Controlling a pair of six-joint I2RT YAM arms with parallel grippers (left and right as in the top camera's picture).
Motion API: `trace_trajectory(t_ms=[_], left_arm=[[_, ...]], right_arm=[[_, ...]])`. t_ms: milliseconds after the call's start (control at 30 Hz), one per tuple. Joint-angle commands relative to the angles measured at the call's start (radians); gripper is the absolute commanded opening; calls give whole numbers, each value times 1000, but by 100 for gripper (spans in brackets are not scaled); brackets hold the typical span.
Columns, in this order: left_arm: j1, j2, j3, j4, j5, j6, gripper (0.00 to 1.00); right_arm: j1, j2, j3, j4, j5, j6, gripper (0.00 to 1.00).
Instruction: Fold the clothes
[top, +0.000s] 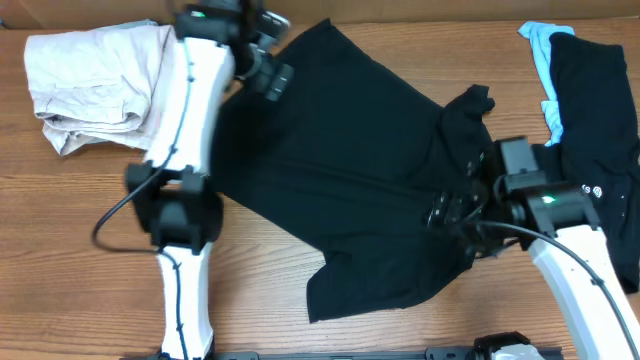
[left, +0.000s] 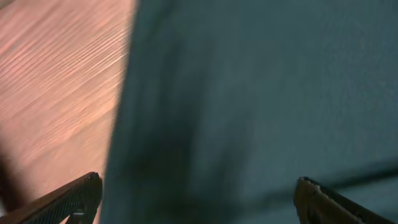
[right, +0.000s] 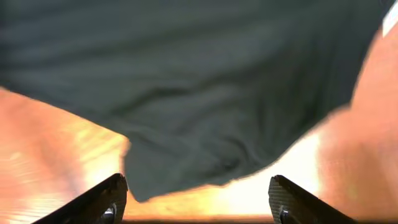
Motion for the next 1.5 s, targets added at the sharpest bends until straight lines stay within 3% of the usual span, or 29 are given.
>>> trace_trajectory(t_ms=[0, 233, 400, 667, 933, 1200, 1467], left_arm=[[-59, 108, -2, 63, -28, 79, 100], [-116, 235, -2, 193, -63, 40, 100], [-124, 285, -2, 190, -126, -25, 100], [-105, 299, -3, 26, -274, -220, 100], [-15, 299, -71, -209, -285, -357, 100], [106, 299, -211, -299, -264, -438, 100], [127, 299, -274, -362, -257, -454, 100]], right_arm=[[-3, -3, 52, 34, 19, -37, 77], [-3, -3, 54, 50, 64, -37, 78], [-3, -3, 54, 51, 80, -37, 78], [-3, -3, 54, 98, 107, -36, 78], [-3, 49, 54, 200, 171, -42, 79], [-3, 232, 54, 408, 212, -90, 78], [-3, 443, 55, 807, 210, -265, 77]])
